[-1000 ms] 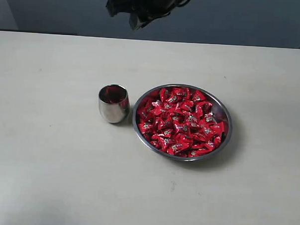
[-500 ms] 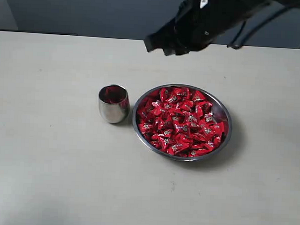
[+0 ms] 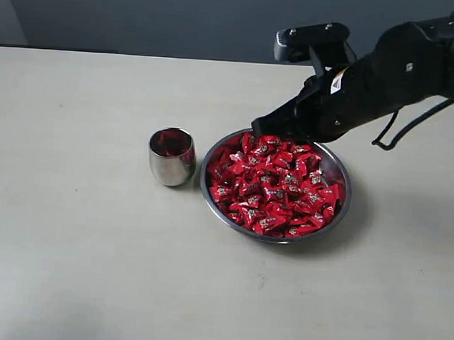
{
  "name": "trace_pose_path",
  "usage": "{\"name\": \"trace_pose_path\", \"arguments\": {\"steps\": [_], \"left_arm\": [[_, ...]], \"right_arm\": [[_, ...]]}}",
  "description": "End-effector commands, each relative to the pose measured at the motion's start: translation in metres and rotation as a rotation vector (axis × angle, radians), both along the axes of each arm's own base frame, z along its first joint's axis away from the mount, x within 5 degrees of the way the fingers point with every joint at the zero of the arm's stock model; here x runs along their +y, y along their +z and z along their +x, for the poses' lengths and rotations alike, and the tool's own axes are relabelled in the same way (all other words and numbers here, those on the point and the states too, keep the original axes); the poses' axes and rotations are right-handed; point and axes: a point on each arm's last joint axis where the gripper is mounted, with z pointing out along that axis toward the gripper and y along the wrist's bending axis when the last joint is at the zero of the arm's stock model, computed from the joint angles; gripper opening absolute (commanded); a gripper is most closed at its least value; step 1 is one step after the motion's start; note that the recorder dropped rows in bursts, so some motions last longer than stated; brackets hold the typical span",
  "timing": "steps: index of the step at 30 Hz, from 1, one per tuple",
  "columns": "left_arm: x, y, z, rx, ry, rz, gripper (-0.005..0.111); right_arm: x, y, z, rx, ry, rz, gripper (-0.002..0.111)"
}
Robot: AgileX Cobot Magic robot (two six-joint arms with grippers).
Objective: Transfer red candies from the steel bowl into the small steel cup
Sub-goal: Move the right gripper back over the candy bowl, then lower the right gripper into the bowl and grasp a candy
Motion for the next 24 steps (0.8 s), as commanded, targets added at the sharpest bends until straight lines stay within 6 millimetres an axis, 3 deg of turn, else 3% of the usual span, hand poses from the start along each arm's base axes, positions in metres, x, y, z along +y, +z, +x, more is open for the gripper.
{"name": "trace_pose_path", "arguments": {"steps": [1, 5, 14, 24], "left_arm": [[0.000, -0.001, 0.000, -0.008, -0.006, 0.002, 0.000], [0.000, -0.001, 0.000, -0.008, -0.006, 0.002, 0.000], [0.000, -0.001, 0.000, -0.008, -0.006, 0.002, 0.000], [0.000, -0.001, 0.000, -0.008, -0.006, 0.002, 0.000]], "right_arm": [[0.004, -0.021, 0.009, 0.024, 0.029, -0.053, 0.029], [0.011, -0.032, 0.017, 0.074, 0.037, -0.089, 0.048], [0.026, -0.035, 0.037, 0.111, 0.035, -0.098, 0.043], [0.033, -0.067, 0.046, 0.173, 0.036, -0.145, 0.043]]}}
